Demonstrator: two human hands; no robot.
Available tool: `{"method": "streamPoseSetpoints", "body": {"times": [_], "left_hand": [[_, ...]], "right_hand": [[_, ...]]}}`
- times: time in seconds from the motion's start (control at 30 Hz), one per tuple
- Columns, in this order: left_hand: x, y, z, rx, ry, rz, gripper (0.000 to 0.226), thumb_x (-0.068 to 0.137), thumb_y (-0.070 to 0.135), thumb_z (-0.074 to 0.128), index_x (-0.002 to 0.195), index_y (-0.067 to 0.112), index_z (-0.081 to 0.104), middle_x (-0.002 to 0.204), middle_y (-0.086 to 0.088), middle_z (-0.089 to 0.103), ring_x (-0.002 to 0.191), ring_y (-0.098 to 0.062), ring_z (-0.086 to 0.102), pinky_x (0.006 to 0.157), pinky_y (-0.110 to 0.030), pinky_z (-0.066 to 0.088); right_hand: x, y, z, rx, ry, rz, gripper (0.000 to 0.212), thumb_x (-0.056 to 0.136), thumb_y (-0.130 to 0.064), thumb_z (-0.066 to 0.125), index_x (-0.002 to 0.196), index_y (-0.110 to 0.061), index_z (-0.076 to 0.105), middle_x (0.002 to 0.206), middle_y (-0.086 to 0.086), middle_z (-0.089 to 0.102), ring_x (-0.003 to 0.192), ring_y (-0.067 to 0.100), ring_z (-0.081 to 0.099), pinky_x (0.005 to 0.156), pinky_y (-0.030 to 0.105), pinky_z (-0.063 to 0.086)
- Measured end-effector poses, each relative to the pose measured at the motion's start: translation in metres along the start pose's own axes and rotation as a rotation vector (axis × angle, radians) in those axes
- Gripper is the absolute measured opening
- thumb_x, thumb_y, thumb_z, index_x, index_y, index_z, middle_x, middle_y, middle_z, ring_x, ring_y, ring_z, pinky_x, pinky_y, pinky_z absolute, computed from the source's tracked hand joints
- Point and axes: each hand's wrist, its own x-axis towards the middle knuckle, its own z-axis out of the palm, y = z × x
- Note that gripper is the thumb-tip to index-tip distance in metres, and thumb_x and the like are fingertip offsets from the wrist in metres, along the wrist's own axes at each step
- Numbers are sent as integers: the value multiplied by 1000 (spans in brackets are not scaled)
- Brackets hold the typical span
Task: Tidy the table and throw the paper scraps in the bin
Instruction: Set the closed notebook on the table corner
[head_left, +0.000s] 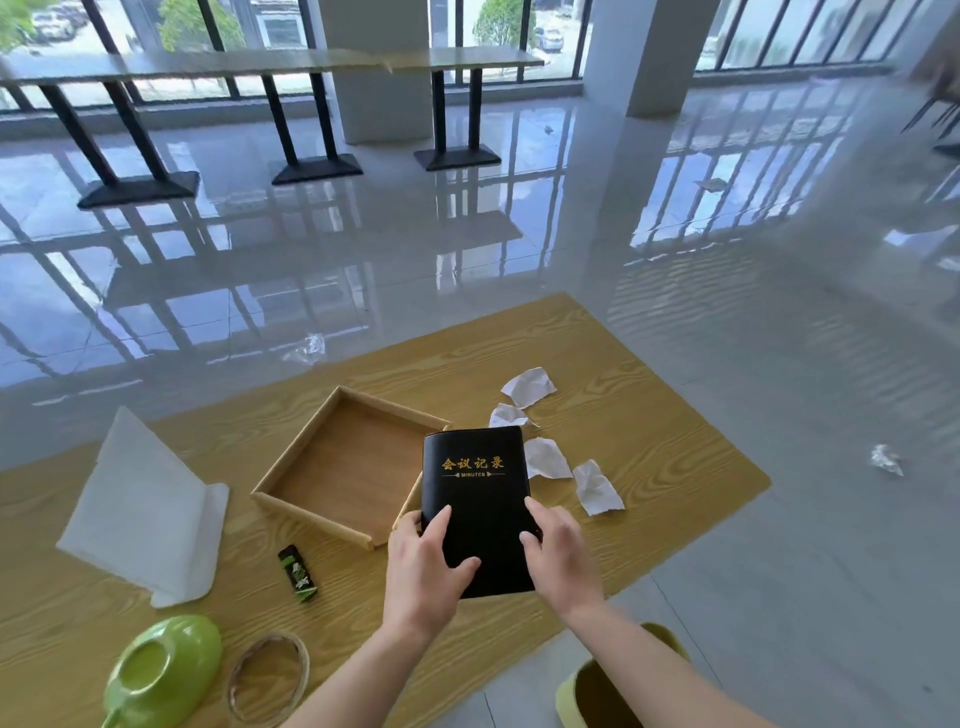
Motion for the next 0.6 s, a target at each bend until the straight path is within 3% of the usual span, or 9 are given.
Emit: {"method": "streamPoseSetpoints", "body": {"times": [0.2,0.47,0.6], "left_hand": [[30,4,-12,-2,-71,89,75,79,37,76,144,24,42,143,-11,39,134,-24,31,112,-38,32],[58,22,-6,27,-87,123,75,80,41,75,145,28,40,143,-7,37,135,-21,30,105,-41,40],[75,39,5,21,-112,151,76,80,39,75,145,26,39,143,-10,38,134,-23,32,108,-37,35]], "right_hand": [[10,-16,-7,-6,81,81,48,95,-8,56,142,-19,48,123,7,58,115,22,57,92,30,51],[33,-13,-18,-42,100,144,50,96,-10,55,145,-14,44,138,9,55,128,21,51,103,31,45],[49,-1,-30,-53,112,160,50,97,-10,54,145,-13,44,139,10,55,129,22,50,104,31,44]]}}
